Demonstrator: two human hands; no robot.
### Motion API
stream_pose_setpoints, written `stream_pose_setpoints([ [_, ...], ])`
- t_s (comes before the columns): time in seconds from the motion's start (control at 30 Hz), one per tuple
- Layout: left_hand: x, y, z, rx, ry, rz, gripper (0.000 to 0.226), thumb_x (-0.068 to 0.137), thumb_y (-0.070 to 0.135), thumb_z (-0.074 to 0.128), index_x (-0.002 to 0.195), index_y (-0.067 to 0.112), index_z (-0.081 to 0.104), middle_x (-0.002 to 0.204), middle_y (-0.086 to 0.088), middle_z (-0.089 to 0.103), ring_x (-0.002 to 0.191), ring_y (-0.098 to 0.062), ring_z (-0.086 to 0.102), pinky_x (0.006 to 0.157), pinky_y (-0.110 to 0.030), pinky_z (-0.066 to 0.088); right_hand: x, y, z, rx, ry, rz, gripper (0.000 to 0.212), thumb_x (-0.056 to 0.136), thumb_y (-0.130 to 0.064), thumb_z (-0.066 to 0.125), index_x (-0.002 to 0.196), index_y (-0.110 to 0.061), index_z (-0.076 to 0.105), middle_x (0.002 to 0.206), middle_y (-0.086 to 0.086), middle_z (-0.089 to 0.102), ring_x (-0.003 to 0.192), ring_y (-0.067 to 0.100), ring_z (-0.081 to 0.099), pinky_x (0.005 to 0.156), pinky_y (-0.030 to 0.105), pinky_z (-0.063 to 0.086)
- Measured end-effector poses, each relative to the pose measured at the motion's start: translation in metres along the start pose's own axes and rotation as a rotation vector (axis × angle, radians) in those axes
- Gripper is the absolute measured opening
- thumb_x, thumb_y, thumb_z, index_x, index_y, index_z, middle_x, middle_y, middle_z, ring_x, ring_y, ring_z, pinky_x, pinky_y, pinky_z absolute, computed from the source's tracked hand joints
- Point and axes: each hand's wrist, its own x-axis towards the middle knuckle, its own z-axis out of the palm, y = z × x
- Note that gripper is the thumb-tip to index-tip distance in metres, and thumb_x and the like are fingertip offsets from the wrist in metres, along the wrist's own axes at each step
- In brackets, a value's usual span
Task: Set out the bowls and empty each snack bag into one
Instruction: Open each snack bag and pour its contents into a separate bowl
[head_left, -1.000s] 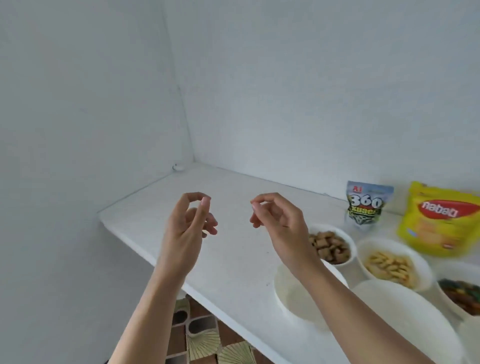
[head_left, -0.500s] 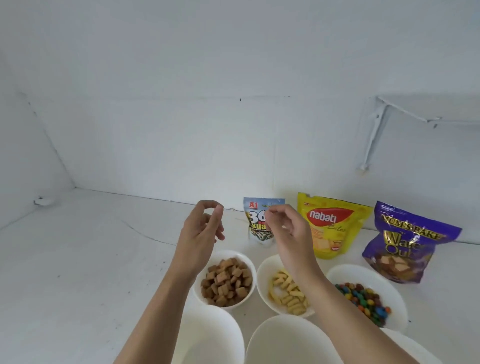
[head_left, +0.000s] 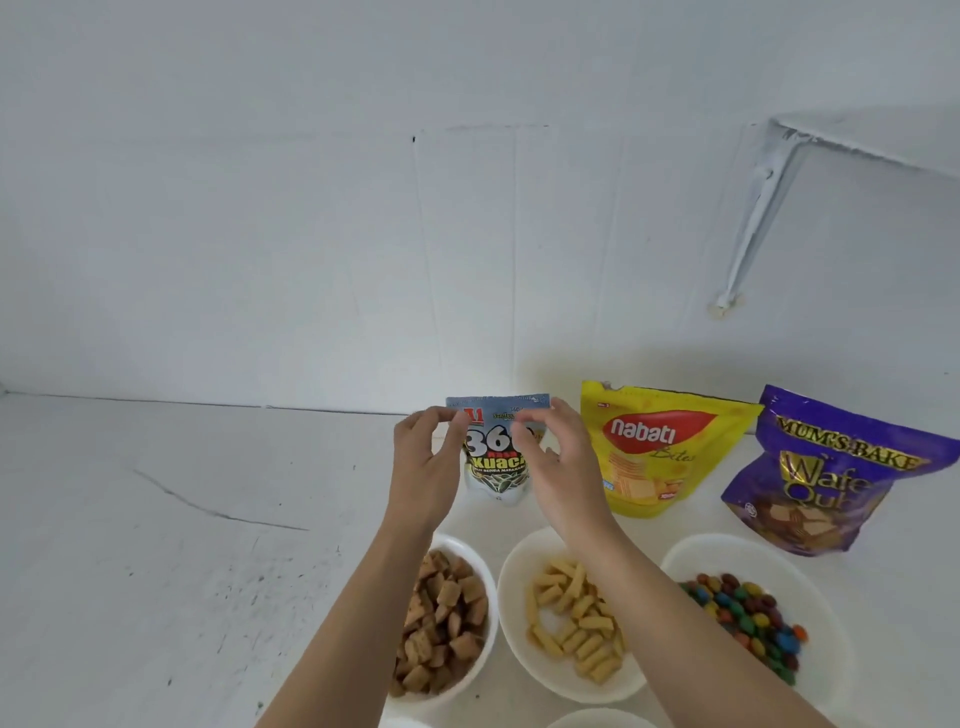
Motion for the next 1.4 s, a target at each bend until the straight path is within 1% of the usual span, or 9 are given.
stream_pose_setpoints([
  [0.1, 0.012, -0.004, 0.006, -0.036, -0.041, -0.04, 0.019, 0.105, 0.04, 0.053, 0.106, 0.028, 0.067, 0.128, 0.01, 0.052, 0.112, 0.011, 0.048, 0.08, -0.003, 0.035, 0.007, 0.004, 0.009, -0.042, -0.012, 0.063, 0.017, 0.099, -0.032, 0.061, 0.115, -0.03, 0.068, 0.162, -0.004, 0.026, 0.151, 0.006, 0.018, 0.118, 0.036, 0.031],
  [0.2, 0.021, -0.011, 0.008, -0.079, -0.077, -0.053, 0.023, 0.105, 0.041, 0.053, 0.107, 0.023, 0.068, 0.126, 0.0, 0.064, 0.114, -0.007, 0.06, 0.078, -0.01, 0.044, 0.012, 0.008, 0.013, -0.027, 0.012, 0.061, 0.015, 0.098, -0.026, 0.061, 0.112, -0.026, 0.067, 0.144, 0.0, 0.046, 0.138, 0.014, 0.043, 0.108, 0.035, 0.045],
  [0.33, 0.025, -0.014, 0.007, -0.068, -0.015, -0.076, 0.016, 0.105, 0.024, 0.055, 0.106, 0.019, 0.07, 0.125, 0.0, 0.063, 0.095, 0.01, 0.057, 0.065, 0.003, 0.041, 0.014, 0.009, 0.013, 0.0, 0.037, 0.069, 0.014, 0.099, -0.02, 0.059, 0.112, -0.019, 0.066, 0.123, -0.003, 0.055, 0.11, -0.008, 0.052, 0.082, 0.004, 0.043],
  [0.4, 0.026, -0.014, 0.004, -0.073, 0.007, -0.068, 0.019, 0.104, 0.012, 0.054, 0.102, 0.02, 0.072, 0.123, 0.001, 0.062, 0.089, 0.019, 0.055, 0.066, 0.004, 0.04, 0.012, 0.006, 0.014, 0.037, 0.017, 0.066, 0.015, 0.1, -0.016, 0.056, 0.112, -0.017, 0.065, 0.123, -0.004, 0.055, 0.104, -0.016, 0.051, 0.078, 0.001, 0.041],
  [0.67, 0.018, 0.026, -0.036, -0.204, 0.059, 0.008, 0.024, 0.101, 0.002, 0.053, 0.109, 0.013, 0.072, 0.119, 0.009, 0.06, 0.076, 0.022, 0.059, 0.059, 0.002, 0.041, 0.002, -0.046, 0.026, 0.218, -0.024, -0.086, 0.018, 0.101, -0.003, 0.051, 0.113, -0.01, 0.063, 0.125, 0.006, 0.054, 0.096, -0.021, 0.055, 0.077, 0.004, 0.045],
  [0.77, 0.006, 0.047, -0.06, -0.243, 0.092, 0.071, 0.026, 0.1, -0.001, 0.051, 0.11, 0.01, 0.073, 0.118, 0.008, 0.061, 0.077, 0.022, 0.06, 0.059, 0.002, 0.043, -0.004, -0.07, 0.037, 0.273, -0.047, -0.134, 0.02, 0.1, -0.007, 0.054, 0.105, -0.025, 0.062, 0.124, 0.006, 0.057, 0.106, -0.008, 0.058, 0.078, 0.013, 0.05],
  [0.97, -0.026, 0.076, -0.114, -0.291, 0.161, 0.173, 0.028, 0.1, -0.004, 0.048, 0.109, 0.008, 0.072, 0.114, 0.009, 0.06, 0.074, 0.018, 0.064, 0.057, -0.004, 0.048, -0.025, -0.114, 0.067, 0.294, -0.029, -0.212, 0.02, 0.097, -0.006, 0.055, 0.105, -0.021, 0.065, 0.119, 0.002, 0.064, 0.114, 0.021, 0.064, 0.088, 0.046, 0.06],
  [1.2, -0.066, 0.074, -0.19, -0.262, 0.287, 0.202, 0.023, 0.1, 0.0, 0.057, 0.106, 0.011, 0.076, 0.116, 0.005, 0.068, 0.077, 0.01, 0.068, 0.06, -0.005, 0.049, -0.067, -0.158, 0.105, 0.401, -0.196, -0.204, 0.025, 0.092, 0.008, 0.056, 0.102, -0.013, 0.064, 0.103, 0.002, 0.067, 0.091, 0.013, 0.072, 0.067, 0.028, 0.06],
  [1.4, -0.1, 0.049, -0.247, -0.236, 0.412, 0.129, 0.027, 0.094, -0.01, 0.061, 0.101, 0.011, 0.077, 0.079, 0.015, 0.076, 0.07, 0.003, 0.072, 0.052, -0.01, 0.051, -0.101, -0.163, 0.151, 0.414, -0.34, -0.212, 0.026, 0.091, 0.009, 0.06, 0.104, -0.013, 0.065, 0.099, -0.002, 0.068, 0.087, 0.016, 0.074, 0.069, 0.032, 0.062],
])
